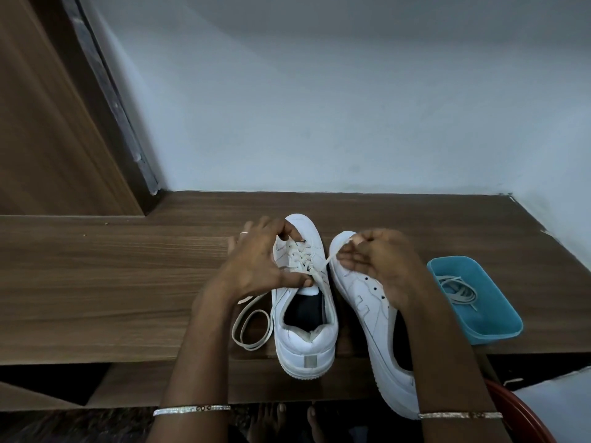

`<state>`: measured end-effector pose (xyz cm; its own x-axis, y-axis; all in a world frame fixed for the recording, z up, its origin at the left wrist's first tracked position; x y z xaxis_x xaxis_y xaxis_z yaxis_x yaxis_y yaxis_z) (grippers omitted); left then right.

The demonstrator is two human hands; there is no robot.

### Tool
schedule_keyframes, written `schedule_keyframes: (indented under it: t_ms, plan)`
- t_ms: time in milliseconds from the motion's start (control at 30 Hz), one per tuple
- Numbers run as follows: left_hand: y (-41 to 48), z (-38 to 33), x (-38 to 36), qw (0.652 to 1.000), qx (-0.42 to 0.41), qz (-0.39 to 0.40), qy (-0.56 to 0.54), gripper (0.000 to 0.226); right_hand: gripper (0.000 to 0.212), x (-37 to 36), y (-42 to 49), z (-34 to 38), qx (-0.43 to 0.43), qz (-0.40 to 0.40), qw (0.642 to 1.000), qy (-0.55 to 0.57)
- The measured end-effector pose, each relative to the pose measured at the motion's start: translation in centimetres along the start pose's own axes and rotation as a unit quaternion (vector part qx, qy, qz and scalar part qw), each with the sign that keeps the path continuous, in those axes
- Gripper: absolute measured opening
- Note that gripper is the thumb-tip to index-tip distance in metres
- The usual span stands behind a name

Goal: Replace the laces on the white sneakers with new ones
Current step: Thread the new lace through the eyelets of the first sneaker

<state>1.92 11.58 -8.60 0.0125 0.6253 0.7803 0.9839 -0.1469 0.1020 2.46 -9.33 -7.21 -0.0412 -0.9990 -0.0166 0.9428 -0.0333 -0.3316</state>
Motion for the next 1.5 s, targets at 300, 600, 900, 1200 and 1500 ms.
schedule_keyframes:
  t_ms: [300, 600, 900, 1200, 1500]
  plan:
    - [-0.7, 1.2, 0.0, 0.995, 0.053, 0.081, -0.002, 0.103, 0.017, 3.9, 0.8, 0.3, -0.02, -0.083, 0.993, 0.076]
    - [-0.6, 1.5, -0.2, 0.993, 0.062, 0.097, -0.02, 0.108, 0.015, -1.3, -1.1, 0.2, 0.14, 0.141, 0.896, -0.398]
    - [-0.8, 1.6, -0.3, 0.991, 0.063, 0.107, -0.043, 0.104, 0.01, 0.7, -0.6, 0.7, 0.126, 0.051, 0.961, -0.242]
    - [-0.6, 1.9, -0.7, 0.988, 0.045, 0.117, -0.086, 0.099, 0.034, 1.3, 0.0, 0.9, -0.026, 0.087, 0.972, 0.217]
    - [-0.5, 1.7, -0.6, 0.984, 0.031, 0.123, -0.126, 0.104, 0.012, -0.7, -1.0, 0.5, 0.136, 0.131, 0.933, -0.308]
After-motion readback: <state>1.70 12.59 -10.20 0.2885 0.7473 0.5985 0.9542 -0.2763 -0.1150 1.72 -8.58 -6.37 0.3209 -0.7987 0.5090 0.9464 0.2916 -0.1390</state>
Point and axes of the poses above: each hand's wrist, its own y-axis towards the middle knuckle, its own x-axis out of the back of the hand, z = x × y, the point moved 3 cm from there along y, towards the middle knuckle, and after that the axes turned 1 degree about -y, right-handed, at the moved point
